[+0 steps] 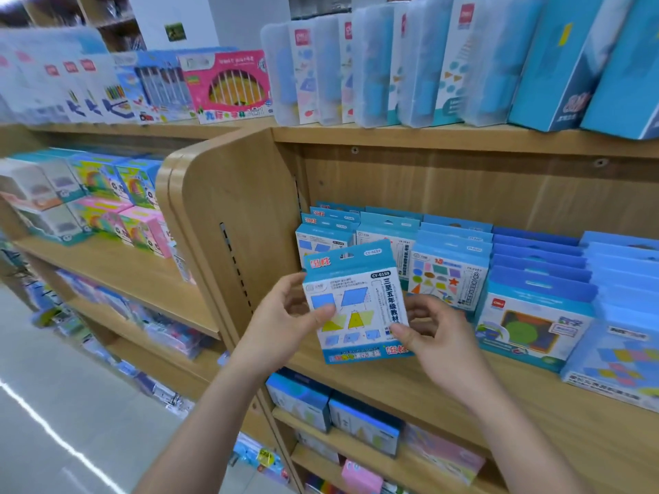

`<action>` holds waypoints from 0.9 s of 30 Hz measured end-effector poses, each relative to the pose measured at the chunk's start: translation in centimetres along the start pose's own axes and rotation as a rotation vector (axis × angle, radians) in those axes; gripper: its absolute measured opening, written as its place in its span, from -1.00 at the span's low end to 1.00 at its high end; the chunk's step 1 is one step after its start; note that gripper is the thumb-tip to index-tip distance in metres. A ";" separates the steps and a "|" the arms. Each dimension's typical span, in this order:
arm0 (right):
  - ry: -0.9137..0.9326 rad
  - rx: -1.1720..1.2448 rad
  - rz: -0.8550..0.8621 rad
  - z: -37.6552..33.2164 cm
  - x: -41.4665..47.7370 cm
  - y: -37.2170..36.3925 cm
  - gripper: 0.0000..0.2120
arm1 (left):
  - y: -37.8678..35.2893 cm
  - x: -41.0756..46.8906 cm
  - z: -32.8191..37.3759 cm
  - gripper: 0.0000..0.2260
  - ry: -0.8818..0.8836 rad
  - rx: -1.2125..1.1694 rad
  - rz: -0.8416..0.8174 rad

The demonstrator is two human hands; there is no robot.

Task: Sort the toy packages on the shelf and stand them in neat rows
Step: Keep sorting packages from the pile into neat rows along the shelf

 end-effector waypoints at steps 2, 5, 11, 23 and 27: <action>-0.010 -0.002 0.022 -0.1 0.5 -1.4 -0.78 | 0.3 0.9 -1.1 -0.65 -0.062 0.121 0.063; -0.026 -0.046 0.042 0.3 1.3 -4.1 -0.78 | 0.8 3.3 -2.5 -0.75 -0.087 0.213 0.144; -0.052 -0.097 0.123 1.1 4.6 -10.0 -0.76 | 1.4 9.5 -4.8 -0.82 -0.117 0.355 0.199; -0.126 -0.099 0.046 3.0 7.1 -16.2 -0.42 | -1.4 15.9 -7.2 -0.46 -0.068 0.240 0.168; -0.131 -0.057 0.058 2.3 8.7 -15.9 -0.42 | -2.4 17.4 -7.7 -0.39 0.034 0.103 0.134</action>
Point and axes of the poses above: each hand's wrist, its own x-axis towards the middle knuckle, its own y-axis out of the back of the hand, z = x × y, the point moved 7 cm from there along x, towards the middle knuckle, and after that the axes turned 15 degrees about z, right-handed, at the moved point
